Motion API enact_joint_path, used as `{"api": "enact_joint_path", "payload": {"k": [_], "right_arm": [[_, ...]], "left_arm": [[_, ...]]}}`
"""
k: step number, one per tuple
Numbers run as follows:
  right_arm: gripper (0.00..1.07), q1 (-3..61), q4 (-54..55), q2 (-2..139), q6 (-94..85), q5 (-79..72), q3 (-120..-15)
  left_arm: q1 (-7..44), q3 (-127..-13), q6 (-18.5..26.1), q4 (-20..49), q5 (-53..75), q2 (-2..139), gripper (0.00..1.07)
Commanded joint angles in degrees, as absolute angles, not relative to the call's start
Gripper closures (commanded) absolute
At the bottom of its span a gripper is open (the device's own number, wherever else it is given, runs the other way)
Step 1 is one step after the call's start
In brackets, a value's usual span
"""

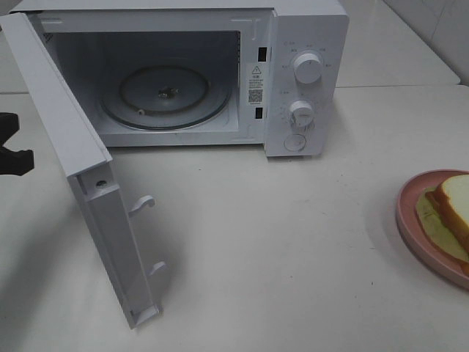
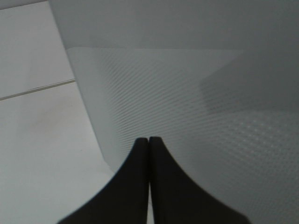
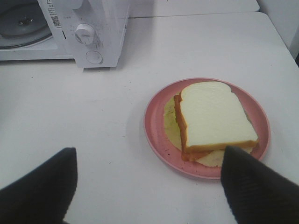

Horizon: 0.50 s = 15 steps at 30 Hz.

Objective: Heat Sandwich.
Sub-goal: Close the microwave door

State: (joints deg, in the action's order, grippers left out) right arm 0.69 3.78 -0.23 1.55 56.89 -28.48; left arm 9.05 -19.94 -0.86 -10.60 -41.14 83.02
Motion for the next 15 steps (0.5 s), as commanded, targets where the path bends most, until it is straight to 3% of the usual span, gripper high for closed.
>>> {"api": "enact_joint_path", "payload": {"k": [1,15], "right_arm": [[0.31,0.2,3.9,-1.8,1.0,56.8,-28.4],[0.31,0.2,3.9,-1.8,1.0,56.8,-28.4]], "left_arm": [[10.9,-21.4,-1.2,-9.8,-43.5,84.7,1.07],[21.6,-30.0,-1.0,-0.8,-44.4,92.9,1.07]]}}
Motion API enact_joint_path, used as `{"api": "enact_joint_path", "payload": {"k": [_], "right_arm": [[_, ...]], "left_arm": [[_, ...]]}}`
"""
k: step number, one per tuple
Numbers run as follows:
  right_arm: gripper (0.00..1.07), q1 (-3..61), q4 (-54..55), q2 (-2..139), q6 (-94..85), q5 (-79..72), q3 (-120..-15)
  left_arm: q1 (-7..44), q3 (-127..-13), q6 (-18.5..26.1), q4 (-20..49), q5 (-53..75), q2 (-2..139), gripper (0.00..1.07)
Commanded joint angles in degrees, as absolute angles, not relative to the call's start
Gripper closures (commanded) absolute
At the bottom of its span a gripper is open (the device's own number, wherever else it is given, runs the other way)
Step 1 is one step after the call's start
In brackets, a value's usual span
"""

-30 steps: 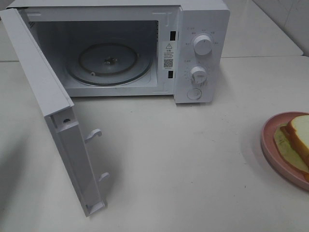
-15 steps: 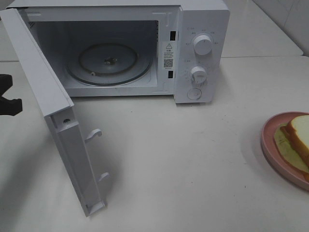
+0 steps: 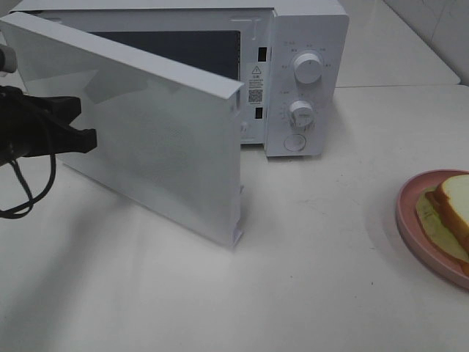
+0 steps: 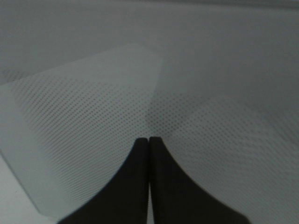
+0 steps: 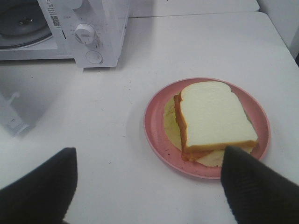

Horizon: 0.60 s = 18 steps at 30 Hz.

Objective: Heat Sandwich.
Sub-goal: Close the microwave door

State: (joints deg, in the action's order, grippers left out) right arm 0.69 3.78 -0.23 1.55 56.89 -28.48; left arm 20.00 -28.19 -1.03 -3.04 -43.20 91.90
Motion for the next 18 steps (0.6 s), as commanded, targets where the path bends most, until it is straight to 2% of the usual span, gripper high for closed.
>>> {"api": "enact_joint_path", "payload": {"k": [1,9,15,16,18], "right_arm": [[0.31,0.2,3.9,-1.8,1.0,56.8,-28.4],[0.31,0.2,3.9,-1.8,1.0,56.8,-28.4],[0.31,0.2,3.9,-1.8,1.0,56.8,-28.4],[0.31,0.2,3.9,-1.8,1.0,56.8,-28.4],[0.31,0.2,3.9,-1.8,1.0,56.8,-28.4]], "left_arm": [[22.3,-30.7,-1.0,0.0,-44.3,93.4,1.07],[27.8,-36.6,0.0,7.2,-44.1,98.4,1.07],[31.9,-41.8,3.5,12.2,-43.0,102.1,1.07],[33.3,-43.7,5.5,14.7,-41.9,103.4,1.07],[34.0,-44.9,6.8,15.5,-41.5,104.0,1.07]]}}
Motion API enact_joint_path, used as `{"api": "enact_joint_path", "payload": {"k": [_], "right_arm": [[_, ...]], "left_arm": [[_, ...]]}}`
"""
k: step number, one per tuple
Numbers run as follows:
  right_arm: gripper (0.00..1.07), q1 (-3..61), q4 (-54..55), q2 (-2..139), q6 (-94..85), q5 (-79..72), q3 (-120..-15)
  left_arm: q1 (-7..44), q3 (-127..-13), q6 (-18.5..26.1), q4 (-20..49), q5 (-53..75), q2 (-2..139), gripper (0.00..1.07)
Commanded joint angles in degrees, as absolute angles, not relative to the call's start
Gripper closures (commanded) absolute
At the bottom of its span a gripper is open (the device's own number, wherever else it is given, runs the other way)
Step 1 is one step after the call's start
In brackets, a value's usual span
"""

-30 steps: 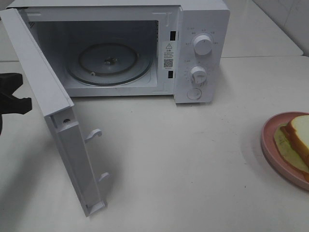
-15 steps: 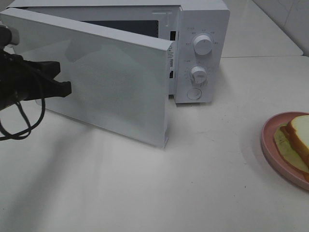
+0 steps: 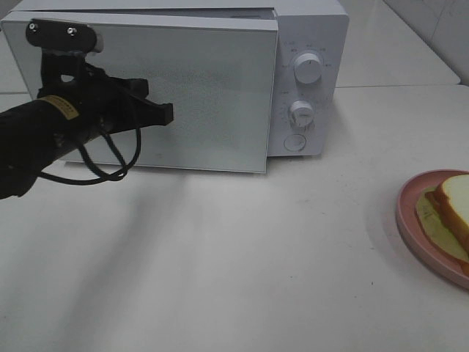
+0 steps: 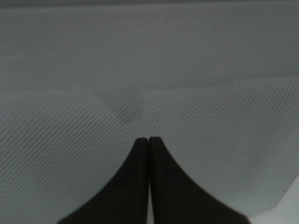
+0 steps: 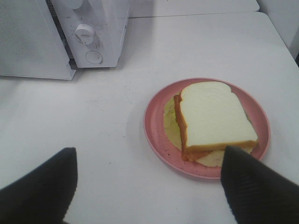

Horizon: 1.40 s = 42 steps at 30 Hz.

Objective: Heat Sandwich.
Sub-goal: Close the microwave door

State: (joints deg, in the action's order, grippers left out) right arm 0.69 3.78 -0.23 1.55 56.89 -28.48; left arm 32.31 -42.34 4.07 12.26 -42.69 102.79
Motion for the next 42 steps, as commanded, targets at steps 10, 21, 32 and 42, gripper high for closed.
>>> {"api": "enact_joint_path", "payload": {"k": [10,21,32,42], "right_arm": [[0.31,0.2,3.9,-1.8,1.0,56.8,-28.4],[0.31,0.2,3.8,-1.8,1.2,56.8,-28.4],[0.31,0.2,3.8,-1.8,1.2,56.8,-28.4],[0.31,0.2,3.8,-1.8,1.2,56.8,-28.4]], "left_arm": [[36.7,-55.5,11.9,22.5,-37.6,109.5,1.07],[36.7,-62.1,13.4,23.9,-36.7,113.0,1.07],[37.3,-67.0,18.3,28.8,-33.3,115.9,1.07],[40.3,-66.5,19.1,29.0,-28.8,114.4,1.07]]}}
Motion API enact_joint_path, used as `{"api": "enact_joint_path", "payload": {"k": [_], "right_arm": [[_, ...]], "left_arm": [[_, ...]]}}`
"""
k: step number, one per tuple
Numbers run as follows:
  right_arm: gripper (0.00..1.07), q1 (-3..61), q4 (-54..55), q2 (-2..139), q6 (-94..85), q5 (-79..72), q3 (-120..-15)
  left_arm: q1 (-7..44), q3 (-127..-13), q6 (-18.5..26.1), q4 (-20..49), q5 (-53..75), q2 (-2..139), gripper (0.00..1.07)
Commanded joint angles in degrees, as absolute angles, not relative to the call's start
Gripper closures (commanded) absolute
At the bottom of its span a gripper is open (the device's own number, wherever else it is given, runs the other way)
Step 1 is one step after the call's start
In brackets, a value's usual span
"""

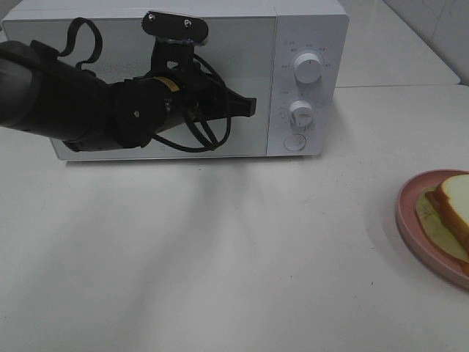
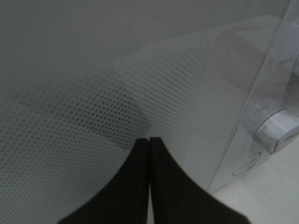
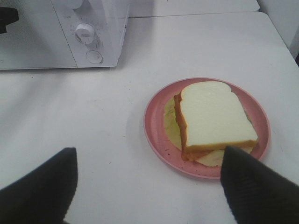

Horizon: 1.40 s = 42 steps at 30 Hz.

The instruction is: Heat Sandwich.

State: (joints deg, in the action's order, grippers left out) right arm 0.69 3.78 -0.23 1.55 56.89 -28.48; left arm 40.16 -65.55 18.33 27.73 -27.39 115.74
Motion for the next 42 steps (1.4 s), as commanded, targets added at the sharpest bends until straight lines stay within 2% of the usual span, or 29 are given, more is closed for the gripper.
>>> {"api": "enact_joint_path", "payload": {"k": [1,10,14,18,23,26,27,28,30,31,32,34,35,42], "right_arm": [[0.31,0.2,3.8,-1.8,1.2,56.8,-28.4],[0.31,0.2,3.8,-1.8,1.3,56.8,-28.4],[0.31,0.2,3.8,-1.8,1.3,56.8,-28.4],[0.31,0.2,3.8,-1.8,1.3,56.8,-28.4],[0.31,0.2,3.8,-1.8,1.3,56.8,-28.4],[0.31,0.2,3.8,-1.8,1.2,56.8,-28.4],[0.31,0.2,3.8,-1.8,1.2,56.8,-28.4],[0.31,0.2,3.8,-1.8,1.2,56.8,-28.4],[0.31,0.2,3.8,-1.8,1.2,56.8,-28.4],[0.31,0.2,3.8,-1.8,1.2,56.8,-28.4],[0.31,0.2,3.8,-1.8,1.2,56.8,-28.4],[0.31,0.2,3.8,-1.8,1.3,56.8,-28.4],[0.31,0.2,3.8,-1.8,1.3,56.8,-28.4],[0.31,0.2,3.8,-1.8,1.3,56.8,-28.4]], "left_arm": [[40.3,-66.5,19.1,29.0,-28.8,114.4,1.07],[40.6,-62.7,19.6,28.9,-17.1,107.5,1.07],[40.6,-62.6,19.6,28.4,-7.1,104.3,1.07],[40.5,-62.6,19.6,24.9,5.6,101.1,1.07],[40.5,-62.6,19.3,23.7,13.3,99.2,1.07],[39.8,-62.6,17.5,23.3,19.0,98.0,0.92],[38.5,-62.6,16.0,23.0,22.6,97.1,0.73],[38.5,-62.6,16.0,23.0,22.6,97.1,0.73],[37.1,-62.6,13.9,22.9,26.2,96.0,0.49],[35.0,-62.6,11.9,22.8,29.5,94.5,0.23],[35.0,-62.6,11.9,22.8,29.5,94.5,0.23],[33.1,-62.6,11.9,22.4,32.6,93.0,0.07],[30.9,-62.6,11.9,21.0,36.3,91.5,0.05],[24.8,-62.6,11.9,17.6,49.3,87.2,0.06]]}}
